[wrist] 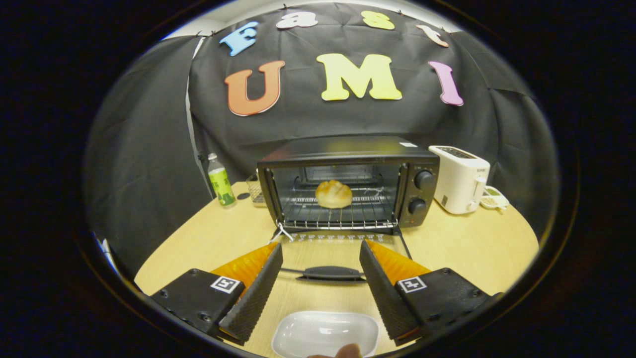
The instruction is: Open the toaster oven, put the food inside, and close the toaster oven door.
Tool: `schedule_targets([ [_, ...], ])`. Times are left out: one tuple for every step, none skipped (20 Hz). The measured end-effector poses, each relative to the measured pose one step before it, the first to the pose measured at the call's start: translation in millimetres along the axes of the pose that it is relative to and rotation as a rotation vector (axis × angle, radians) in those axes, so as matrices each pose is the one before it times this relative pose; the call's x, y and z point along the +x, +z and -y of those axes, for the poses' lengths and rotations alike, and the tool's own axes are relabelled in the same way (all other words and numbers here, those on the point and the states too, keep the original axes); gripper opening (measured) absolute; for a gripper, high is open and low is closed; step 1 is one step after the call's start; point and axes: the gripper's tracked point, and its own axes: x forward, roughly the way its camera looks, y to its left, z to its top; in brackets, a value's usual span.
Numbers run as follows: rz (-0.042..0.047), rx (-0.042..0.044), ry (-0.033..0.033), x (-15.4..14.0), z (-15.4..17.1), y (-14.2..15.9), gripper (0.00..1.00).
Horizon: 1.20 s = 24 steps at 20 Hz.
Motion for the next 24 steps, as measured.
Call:
schedule_targets([
  [-0.01637,-0.01491,-0.00006,-0.7,1.2,-10.84,1.0],
  [-0.02486,-0.01753,-0.00915,1.31,3.66,-11.97,1.0],
  [-0.02126,-0.00669,0.00015,2.47,1.77,-11.2,1.0],
  [-0.03057,-0.00106,0.00406,3.63,-0.43,-11.69,1.0],
  [-0.0363,-0.00052,0.00109,4.51,0.8,-11.09,1.0],
  [-0.02585,0.0023,0.00111,5.19,1.48,-8.13,1.0],
  [-0.02846,0.00007,-0.00415,4.83,1.53,-7.63,1.0],
  [-0.02664,0.0047,-0.0045,5.38,2.47,-6.59,1.0],
  [-0.02166,0.01128,-0.00055,6.17,1.3,-4.77,1.0],
  [-0.0221,0.00432,-0.00187,4.95,0.17,-3.97,1.0],
  [-0.01462,-0.00403,-0.0046,4.34,1.46,-2.21,1.0],
  [-0.00631,0.00015,-0.00668,4.71,0.23,0.21,1.0],
  [-0.00642,-0.00644,-0.00445,4.26,0.46,0.86,1.0],
  [-0.00187,-0.00301,-0.003,5.01,-0.08,0.35,1.0],
  [-0.00456,0.0022,-0.009,4.49,1.72,0.53,1.0],
  [-0.00302,0.00876,-0.00902,2.1,0.86,-0.19,1.0],
  [-0.01654,0.00204,-0.00271,-0.25,-0.28,0.16,1.0],
  [0.00016,-0.00176,-0.00262,-1.56,-0.86,2.64,1.0],
  [-0.00175,0.0113,0.0034,-1.22,-0.57,1.06,1.0],
  [0.00806,0.01757,0.00277,-3.33,0.01,3.12,1.0],
  [0.01581,0.01666,0.00222,-4.31,-0.6,5.09,1.0],
  [0.01674,0.00572,-0.00082,-4.42,-0.42,6.06,1.0],
  [0.0127,-0.00702,-0.00175,-4.67,-1.58,5.97,1.0],
  [0.01851,-0.00913,-0.00157,-3.99,-1.18,5.43,1.0],
])
